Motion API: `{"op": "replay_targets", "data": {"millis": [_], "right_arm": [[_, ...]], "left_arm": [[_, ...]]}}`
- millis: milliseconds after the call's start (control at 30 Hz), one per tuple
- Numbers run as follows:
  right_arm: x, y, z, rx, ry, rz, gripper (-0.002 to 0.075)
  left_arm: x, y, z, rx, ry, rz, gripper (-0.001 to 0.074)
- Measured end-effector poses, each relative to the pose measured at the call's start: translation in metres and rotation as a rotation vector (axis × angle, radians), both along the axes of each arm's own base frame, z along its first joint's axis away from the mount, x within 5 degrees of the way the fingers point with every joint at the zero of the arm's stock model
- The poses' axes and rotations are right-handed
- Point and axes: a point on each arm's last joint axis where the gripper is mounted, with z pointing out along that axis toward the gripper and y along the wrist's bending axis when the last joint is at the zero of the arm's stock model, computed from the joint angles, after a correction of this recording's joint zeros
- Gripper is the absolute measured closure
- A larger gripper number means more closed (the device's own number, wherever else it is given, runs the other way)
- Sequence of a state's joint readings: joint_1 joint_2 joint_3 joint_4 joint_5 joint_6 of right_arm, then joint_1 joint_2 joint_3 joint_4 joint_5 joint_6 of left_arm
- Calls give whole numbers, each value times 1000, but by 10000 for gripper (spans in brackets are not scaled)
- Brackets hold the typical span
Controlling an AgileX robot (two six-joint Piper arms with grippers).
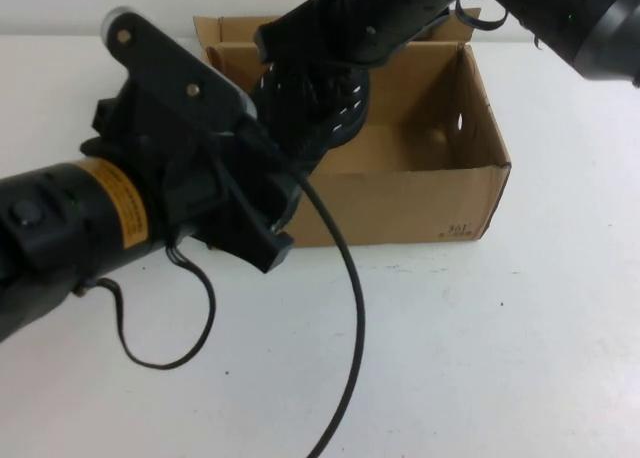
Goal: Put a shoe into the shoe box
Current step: Hand over the shoe
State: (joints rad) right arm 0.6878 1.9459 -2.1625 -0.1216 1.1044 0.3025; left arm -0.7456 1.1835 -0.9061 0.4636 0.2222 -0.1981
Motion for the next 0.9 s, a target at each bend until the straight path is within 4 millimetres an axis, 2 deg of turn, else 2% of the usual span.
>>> {"op": "replay_targets", "data": {"millis": [167,300,367,467,533,900], "right_arm": [[-2,3,-1,36,28,14,727],[-5,6,-2,47,59,42,727],[-6,6,-2,52,69,49,727],[-6,6,-2,50,70,54,727],[-6,6,-2,40,68,64,727],[-7,7,-3,-25,21,165,712]], "left_arm": [[10,-9,-7,20,19,-2,221],[18,-16,-5,44,13,2,237],[22,-17,-1,38,34,30,325],[24,-13,5,62,64,80,581],[25,-12,6,78,73,97,654],[25,-9,4,101,88,115,673]]}}
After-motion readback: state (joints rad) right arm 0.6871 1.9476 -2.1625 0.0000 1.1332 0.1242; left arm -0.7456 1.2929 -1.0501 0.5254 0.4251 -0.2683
